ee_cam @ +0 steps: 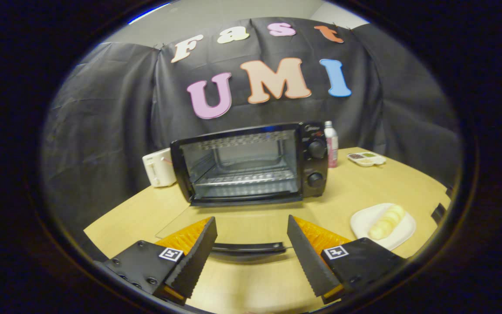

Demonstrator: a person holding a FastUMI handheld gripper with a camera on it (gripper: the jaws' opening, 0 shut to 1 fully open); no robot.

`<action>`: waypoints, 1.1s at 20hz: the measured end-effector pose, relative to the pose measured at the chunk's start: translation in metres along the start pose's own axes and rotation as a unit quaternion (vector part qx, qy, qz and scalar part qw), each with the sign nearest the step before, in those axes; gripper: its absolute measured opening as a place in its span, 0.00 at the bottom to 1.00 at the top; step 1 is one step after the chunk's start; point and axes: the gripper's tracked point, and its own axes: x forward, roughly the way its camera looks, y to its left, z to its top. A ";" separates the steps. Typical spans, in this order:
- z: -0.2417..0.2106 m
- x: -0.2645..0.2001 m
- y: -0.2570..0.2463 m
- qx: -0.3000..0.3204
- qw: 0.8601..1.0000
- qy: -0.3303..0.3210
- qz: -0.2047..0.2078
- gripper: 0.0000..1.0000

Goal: Open the toaster oven, put the food inside, and close the toaster oven door.

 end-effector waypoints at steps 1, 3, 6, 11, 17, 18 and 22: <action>0.009 0.000 -0.019 0.000 1.000 -0.009 -0.023 1.00; 0.018 0.001 -0.058 0.004 0.998 -0.016 -0.065 1.00; 0.021 0.001 -0.112 0.017 0.992 -0.015 -0.124 1.00; 0.000 0.009 -0.167 0.038 0.982 0.021 -0.184 0.98; -0.036 0.019 -0.210 0.030 0.966 0.078 -0.243 0.98; -0.042 0.022 -0.217 0.024 0.963 0.085 -0.255 0.98; -0.054 0.029 -0.227 0.038 0.955 0.120 -0.269 0.98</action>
